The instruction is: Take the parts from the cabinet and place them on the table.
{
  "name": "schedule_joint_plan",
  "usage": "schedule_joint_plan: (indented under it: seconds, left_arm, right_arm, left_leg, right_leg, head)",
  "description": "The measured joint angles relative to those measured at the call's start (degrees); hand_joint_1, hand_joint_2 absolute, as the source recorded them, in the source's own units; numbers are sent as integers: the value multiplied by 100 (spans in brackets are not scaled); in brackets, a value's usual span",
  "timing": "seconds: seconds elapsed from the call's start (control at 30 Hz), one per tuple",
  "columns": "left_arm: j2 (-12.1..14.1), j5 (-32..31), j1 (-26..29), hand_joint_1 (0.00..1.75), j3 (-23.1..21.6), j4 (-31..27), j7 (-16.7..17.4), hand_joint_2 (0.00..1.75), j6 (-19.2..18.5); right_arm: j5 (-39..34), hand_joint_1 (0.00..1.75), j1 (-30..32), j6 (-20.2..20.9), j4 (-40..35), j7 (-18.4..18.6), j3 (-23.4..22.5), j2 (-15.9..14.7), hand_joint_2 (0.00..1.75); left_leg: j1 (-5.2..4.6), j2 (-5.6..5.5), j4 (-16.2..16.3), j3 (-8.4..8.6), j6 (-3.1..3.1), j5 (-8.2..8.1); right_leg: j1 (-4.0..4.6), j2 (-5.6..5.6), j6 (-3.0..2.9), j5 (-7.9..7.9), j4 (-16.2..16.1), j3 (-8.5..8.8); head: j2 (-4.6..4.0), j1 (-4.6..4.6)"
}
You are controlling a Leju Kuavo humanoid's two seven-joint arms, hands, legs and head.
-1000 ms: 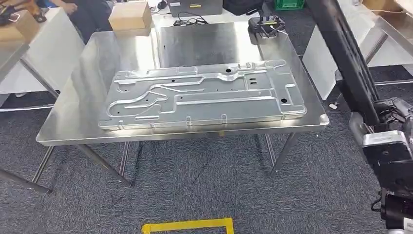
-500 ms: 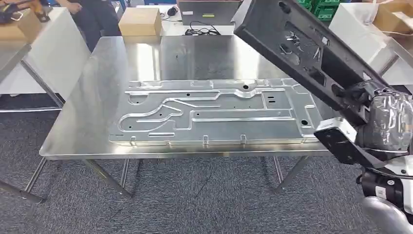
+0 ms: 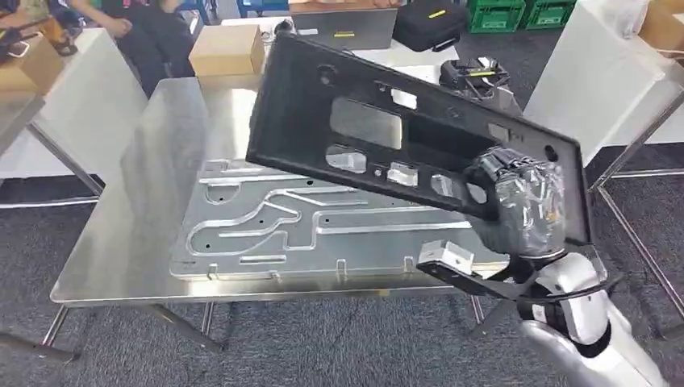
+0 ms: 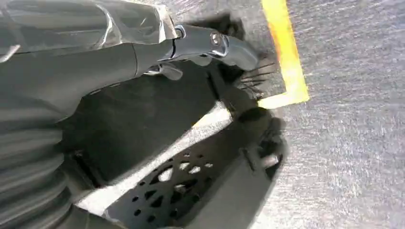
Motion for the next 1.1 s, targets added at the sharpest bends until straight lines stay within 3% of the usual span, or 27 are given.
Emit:
schedule_joint_plan:
  seconds: [0.03, 0.07, 0.1, 0.17, 0.2, 0.23, 0.27, 0.33, 0.37, 0.4, 0.43, 0.5, 0.53, 0.57, 0.6, 0.63, 0.67, 0.7, 0.73, 0.77, 0.83, 0.87, 0.9, 0.97, 1.03, 1.07, 1.1]
  left_arm:
    - [-7, 9, -21, 0, -2, 0, 0, 175, 0]
    - [-7, 9, -28, 0, -4, 0, -2, 175, 0]
    - [-7, 13, -28, 0, -7, 0, 0, 175, -2]
    - [-7, 17, -3, 0, -13, 0, 5, 175, -2]
    - [-2, 22, 19, 0, -15, 0, 3, 175, -2]
    - [11, 24, 16, 0, -24, 0, 15, 175, -2]
    - [4, 24, 0, 0, -33, 0, 22, 175, -4]
    - [7, 28, 2, 0, -46, 0, 35, 175, -4]
    - [7, 37, 1, 0, -46, 0, 33, 175, 2]
    - [7, 37, 12, 0, -50, 0, 33, 175, 2]
    - [5, 37, 28, 0, -59, 0, 35, 175, 2]
    - [0, 33, 36, 0, -89, 0, 39, 175, 2]
    - [0, 35, 43, 0, -101, 0, 42, 175, 7]
    - [2, 44, 58, 0, -103, 0, 42, 175, 20]
    - [2, 44, 65, 0, -107, 0, 42, 175, 33]
    - [2, 44, 75, 0, -111, 0, 42, 175, 46]
    - [4, 42, 79, 0, -118, 0, 40, 175, 57]
    - [28, 18, 101, 0, -127, 6, 27, 175, 76]
    - [37, -30, 115, 0, -138, 7, -15, 175, 120]
    - [44, -102, 98, 0, -144, 9, -81, 175, 164]
    - [46, -252, 84, 0, -188, 7, -302, 175, 251]
    - [46, -260, 83, 0, -212, 7, -495, 175, 210]
    - [46, -238, 84, 0, -232, 7, -647, 175, 135]
    - [48, -188, 88, 0, -236, 7, -760, 175, 44]
    - [48, -203, 88, 0, -245, 7, -806, 175, 43]
    - [50, -219, 86, 0, -254, 7, -806, 0, 77]
    - [50, -223, 82, 0, -258, 7, -806, 0, 123]
  right_arm:
    - [28, 175, -10, 15, 41, -35, 101, 92, 175]
    - [39, 175, -14, 33, 79, -72, 188, 144, 175]
    - [44, 175, -18, 46, 109, -91, 267, 208, 175]
    - [61, 175, -19, 52, 173, -103, 396, 326, 175]
    - [87, 175, -17, 55, 234, -103, 446, 350, 175]
    - [89, 175, -25, 72, 267, -105, 514, 405, 175]
    - [98, 175, -34, 72, 280, -109, 540, 415, 175]
    - [105, 175, -32, 72, 300, -127, 617, 492, 175]
    - [107, 175, -35, 70, 306, -127, 634, 492, 175]
    - [109, 175, -46, 70, 321, -125, 660, 503, 175]
    - [107, 175, -62, 68, 332, -127, 686, 514, 175]
    - [114, 175, -45, 74, 356, -127, 750, 523, 175]
    - [136, 175, -40, 79, 374, -125, 779, 523, 175]
    - [155, 175, -30, 81, 383, -125, 803, 523, 175]
    - [164, 175, -31, 85, 398, -116, 820, 520, 175]
    - [190, 175, -30, 85, 407, -107, 829, 520, 175]
    - [214, 175, -29, 85, 415, -98, 835, 518, 175]
    - [236, 175, 1, 89, 439, -79, 844, 505, 175]
    - [269, 175, 29, 90, 448, -66, 851, 499, 175]
    - [271, 175, 5, 111, 453, -46, 866, 507, 175]
    - [337, 175, 9, 127, 448, 7, 857, 501, 175]
    - [352, 175, 10, 142, 448, 46, 833, 483, 175]
    - [374, 0, 18, 153, 446, 53, 822, 464, 0]
    - [393, 0, 29, 181, 446, 59, 820, 433, 0]
    - [400, 0, 83, 188, 446, 66, 820, 422, 0]
    - [409, 0, 113, 190, 446, 68, 820, 405, 0]
    - [420, 0, 139, 190, 446, 77, 820, 394, 0]
  left_leg:
    - [61, 11, 94, -166, -83, -108]
    - [112, 14, -40, -201, -127, -47]
    - [152, 24, -364, -157, -173, 173]
    - [186, 66, -1296, 29, -191, 980]
    - [180, 79, -1622, -28, -152, 1443]
    - [122, 89, -1595, -13, -102, 1251]
    - [102, 92, -1601, 66, -53, 1266]
    - [82, 75, -1689, 193, 58, 1200]
    - [160, 59, -1789, 346, 76, 1200]
    - [136, 49, -1840, 447, 130, 1163]
    - [130, 57, -1855, 519, 194, 1107]
    - [129, 40, -1857, 663, 217, 962]
    - [129, 18, -1857, 745, 214, 889]
    - [131, -4, -1857, 845, 204, 810]
    - [145, -26, -1856, 967, 176, 710]
    - [164, -33, -1850, 1101, 144, 617]
    - [173, -34, -1845, 1219, 100, 507]
    - [127, -28, -1823, 1250, 32, 402]
    - [150, -25, -1755, 1304, 16, 339]
    - [121, -11, -1775, 1261, -18, 289]
    - [150, 7, -1788, 1280, -59, 302]
    - [164, 6, -1681, 1261, -69, 316]
    - [175, 35, -1369, 1053, -93, 359]
    - [177, 55, -505, 487, -133, 106]
    - [175, 56, 167, -55, -139, -283]
    - [169, 56, 200, -183, -125, -252]
    - [150, 56, -21, -182, -87, -11]
  right_leg:
    - [-30, -5, 28, -71, 1, 83]
    - [-56, -5, 55, -139, 0, 174]
    - [-77, -5, 83, -215, 1, 275]
    - [-97, -5, 137, -371, -7, 480]
    - [-106, 5, 168, -419, 1, 533]
    - [-108, 28, 234, -461, -40, 553]
    - [-127, 23, 301, -503, -100, 606]
    - [-116, 19, 372, -411, -31, 698]
    - [-142, 17, 386, -397, 158, 612]
    - [-129, -5, 365, -289, 518, 448]
    - [-123, -6, 363, -320, 1000, 143]
    - [-103, -3, 380, -707, 1608, -425]
    - [-103, -3, 400, -886, 1682, -607]
    - [-106, -7, 420, -945, 1582, -696]
    - [-115, -8, 451, -842, 1283, -698]
    - [-124, -10, 473, -572, 860, -633]
    - [-142, -34, 508, -125, 415, -559]
    - [-157, -110, 523, 610, 100, -538]
    - [-126, -95, 396, 386, 117, -600]
    - [-110, -67, 320, 475, 169, -613]
    - [-75, -58, 241, 373, 196, -636]
    - [-102, -47, 215, 351, 176, -582]
    - [-104, -38, 171, 315, 157, -523]
    - [-100, -15, 109, 261, 148, -470]
    - [-84, 26, 111, 177, 148, -390]
    - [-65, 47, 110, 135, 148, -331]
    - [-38, 54, 107, 89, 145, -251]
  head:
    - [0, 0]
    - [0, -4]
    - [0, -2]
    - [-2, -4]
    - [-2, -9]
    - [0, -7]
    - [0, -6]
    - [0, -4]
    - [0, 4]
    - [-2, 9]
    - [-2, 15]
    - [-2, 15]
    - [-2, 15]
    - [-2, 18]
    - [0, 18]
    - [0, 15]
    - [0, 18]
    - [-2, 24]
    - [-2, 8]
    - [0, -4]
    - [-2, -17]
    - [-2, -15]
    - [0, -20]
    - [0, -20]
    - [0, -17]
    - [-2, -17]
    - [0, -17]
